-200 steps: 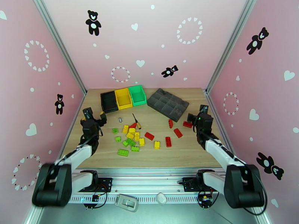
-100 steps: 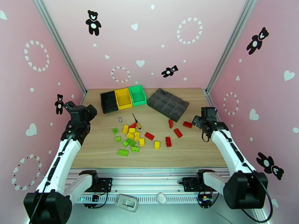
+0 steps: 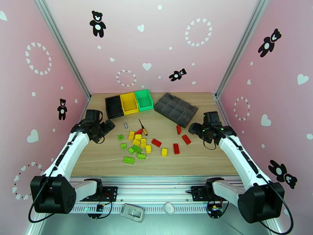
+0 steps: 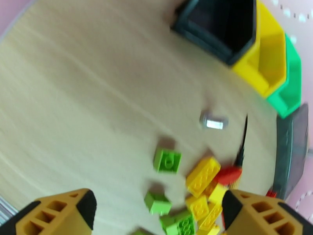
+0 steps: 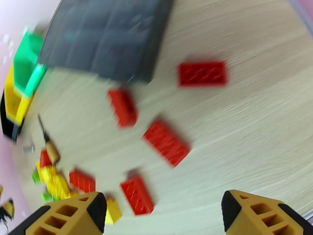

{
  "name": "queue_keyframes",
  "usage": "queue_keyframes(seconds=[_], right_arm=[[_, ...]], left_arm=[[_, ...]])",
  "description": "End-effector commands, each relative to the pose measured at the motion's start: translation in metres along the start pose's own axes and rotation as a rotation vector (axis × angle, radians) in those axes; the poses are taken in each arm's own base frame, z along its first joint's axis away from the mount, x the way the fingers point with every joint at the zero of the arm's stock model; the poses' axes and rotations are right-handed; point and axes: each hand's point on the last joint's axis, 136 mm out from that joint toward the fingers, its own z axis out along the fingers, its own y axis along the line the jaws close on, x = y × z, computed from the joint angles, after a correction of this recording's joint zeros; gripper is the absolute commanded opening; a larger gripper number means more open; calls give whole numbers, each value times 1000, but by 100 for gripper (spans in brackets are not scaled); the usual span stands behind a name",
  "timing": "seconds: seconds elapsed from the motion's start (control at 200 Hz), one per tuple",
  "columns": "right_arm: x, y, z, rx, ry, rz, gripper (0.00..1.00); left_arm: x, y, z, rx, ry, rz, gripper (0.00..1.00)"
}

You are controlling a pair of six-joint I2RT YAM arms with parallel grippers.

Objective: Sort the legos into containers by color

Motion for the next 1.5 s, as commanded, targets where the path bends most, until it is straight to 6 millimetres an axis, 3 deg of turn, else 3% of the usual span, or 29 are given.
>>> queue_keyframes(seconds=[0.0,0.16,0.325,0.491,0.656,0.936,1.221,1.497], right_arm=[[16,18,4,5,68,-60,78],[45,54,29,28,168,-168,70],[73,114,50,30,222,-348,67],[90,166,62,34,240,-479,69],[100,199,67,-13,250,-525,69],[87,215,61,-53,189,-529,69],[78,225,57,-85,170,-535,70],[68,226,63,-101,173,-493,68]], left_arm=[[37,10,8,-39,108,0,93],[65,11,22,-66,163,26,87],[77,11,37,-106,202,60,77],[69,13,53,-181,208,92,70],[55,3,71,-217,196,130,69],[34,-19,99,-255,209,186,65],[37,-16,122,-295,248,204,60],[34,-17,129,-313,256,219,46]])
